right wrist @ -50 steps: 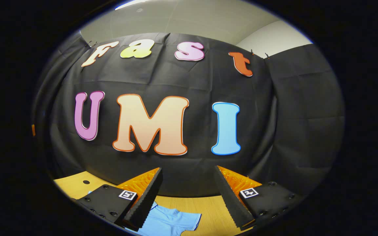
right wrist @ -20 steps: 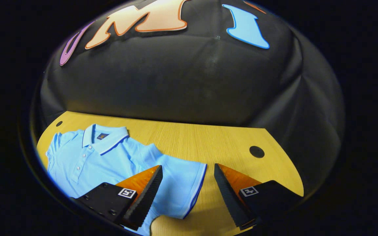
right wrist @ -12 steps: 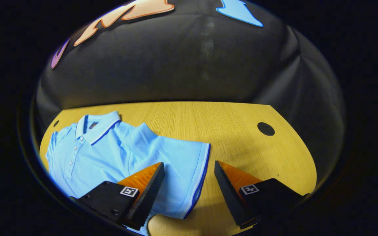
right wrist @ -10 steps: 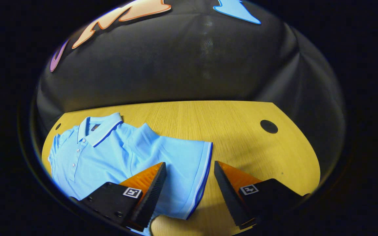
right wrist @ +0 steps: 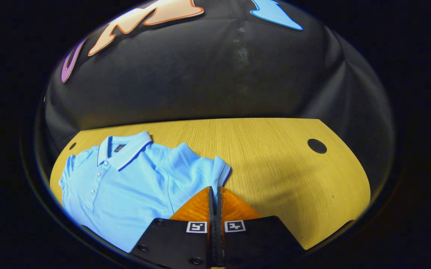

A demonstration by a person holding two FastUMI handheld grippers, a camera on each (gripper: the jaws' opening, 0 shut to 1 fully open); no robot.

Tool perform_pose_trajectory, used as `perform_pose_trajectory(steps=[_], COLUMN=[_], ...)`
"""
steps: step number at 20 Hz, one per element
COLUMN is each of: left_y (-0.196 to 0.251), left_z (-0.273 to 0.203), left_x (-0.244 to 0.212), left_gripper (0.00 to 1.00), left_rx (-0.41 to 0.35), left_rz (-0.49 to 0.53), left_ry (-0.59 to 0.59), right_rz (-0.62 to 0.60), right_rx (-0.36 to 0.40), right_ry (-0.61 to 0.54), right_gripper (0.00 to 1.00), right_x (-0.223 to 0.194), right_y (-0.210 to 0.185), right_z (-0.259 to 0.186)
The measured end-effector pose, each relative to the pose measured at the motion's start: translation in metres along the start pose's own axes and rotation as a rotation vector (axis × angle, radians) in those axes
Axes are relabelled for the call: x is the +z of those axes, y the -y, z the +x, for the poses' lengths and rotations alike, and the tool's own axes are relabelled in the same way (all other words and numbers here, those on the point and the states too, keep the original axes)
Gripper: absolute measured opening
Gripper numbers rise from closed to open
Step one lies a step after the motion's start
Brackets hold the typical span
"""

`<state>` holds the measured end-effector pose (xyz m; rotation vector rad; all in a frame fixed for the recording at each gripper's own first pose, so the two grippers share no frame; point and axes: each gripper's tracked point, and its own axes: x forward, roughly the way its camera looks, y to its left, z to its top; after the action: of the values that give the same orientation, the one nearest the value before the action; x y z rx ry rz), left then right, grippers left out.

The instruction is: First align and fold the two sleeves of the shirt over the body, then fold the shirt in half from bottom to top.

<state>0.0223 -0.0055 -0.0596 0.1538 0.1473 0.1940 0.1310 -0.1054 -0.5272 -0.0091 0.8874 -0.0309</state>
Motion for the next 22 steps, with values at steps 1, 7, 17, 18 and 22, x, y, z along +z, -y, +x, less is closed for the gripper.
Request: perform_pose_trajectory(steps=[1, 7, 17, 18, 22], left_y=[-0.001, -0.004, -0.017, -0.016, -0.001], left_z=[0.0, -0.001, -0.003, -0.001, 0.017], left_x=[-0.001, -0.008, -0.036, -0.04, -0.06], left_gripper=[0.94, 0.94, 0.94, 0.94, 0.94], left_rx=[0.002, -0.002, 0.02, 0.017, -0.011], left_rz=[-0.005, -0.022, -0.016, -0.017, -0.047], left_ry=[-0.003, -0.013, -0.07, -0.077, -0.11], right_rz=[0.021, 0.07, 0.035, 0.051, 0.06], right_rx=[0.013, 0.135, 0.252, 0.272, 0.348], right_ry=[0.019, 0.079, 0.008, -0.008, 0.067], right_gripper=[0.02, 0.02, 0.02, 0.02, 0.76], right_x=[0.008, 0.035, -0.015, -0.018, 0.011], right_y=[-0.005, -0.072, -0.162, -0.167, -0.171], right_z=[-0.002, -0.021, -0.02, -0.021, -0.051])
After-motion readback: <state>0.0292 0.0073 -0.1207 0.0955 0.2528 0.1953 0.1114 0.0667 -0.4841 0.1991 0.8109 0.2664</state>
